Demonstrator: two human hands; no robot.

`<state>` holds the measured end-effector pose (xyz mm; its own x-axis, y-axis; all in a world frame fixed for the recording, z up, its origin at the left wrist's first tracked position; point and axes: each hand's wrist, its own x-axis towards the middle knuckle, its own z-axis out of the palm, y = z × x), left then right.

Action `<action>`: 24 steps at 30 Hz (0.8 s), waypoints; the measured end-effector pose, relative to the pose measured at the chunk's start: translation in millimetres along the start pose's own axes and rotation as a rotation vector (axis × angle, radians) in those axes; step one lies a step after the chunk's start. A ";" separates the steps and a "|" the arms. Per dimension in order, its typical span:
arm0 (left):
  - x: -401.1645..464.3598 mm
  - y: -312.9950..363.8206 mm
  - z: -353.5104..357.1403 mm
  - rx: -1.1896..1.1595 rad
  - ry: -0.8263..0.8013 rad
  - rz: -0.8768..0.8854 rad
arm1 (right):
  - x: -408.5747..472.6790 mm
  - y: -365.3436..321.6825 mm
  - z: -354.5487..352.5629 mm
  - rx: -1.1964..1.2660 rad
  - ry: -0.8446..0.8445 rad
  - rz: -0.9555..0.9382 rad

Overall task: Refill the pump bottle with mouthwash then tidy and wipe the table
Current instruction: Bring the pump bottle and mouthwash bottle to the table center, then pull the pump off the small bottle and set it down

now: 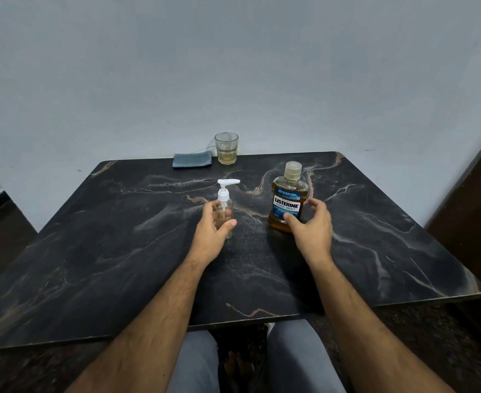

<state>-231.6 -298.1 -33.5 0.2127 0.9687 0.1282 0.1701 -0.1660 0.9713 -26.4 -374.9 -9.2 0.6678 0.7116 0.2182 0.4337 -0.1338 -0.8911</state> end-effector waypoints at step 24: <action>-0.1 29.7 -41.9 -0.022 -0.045 0.003 | -25.3 -42.6 67.8 -0.005 -0.490 -0.234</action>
<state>-266.9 -295.3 3.7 0.2559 0.9590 0.1221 0.1482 -0.1638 0.9753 -102.8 -340.5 -3.8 0.1932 0.9609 0.1981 0.5407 0.0642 -0.8388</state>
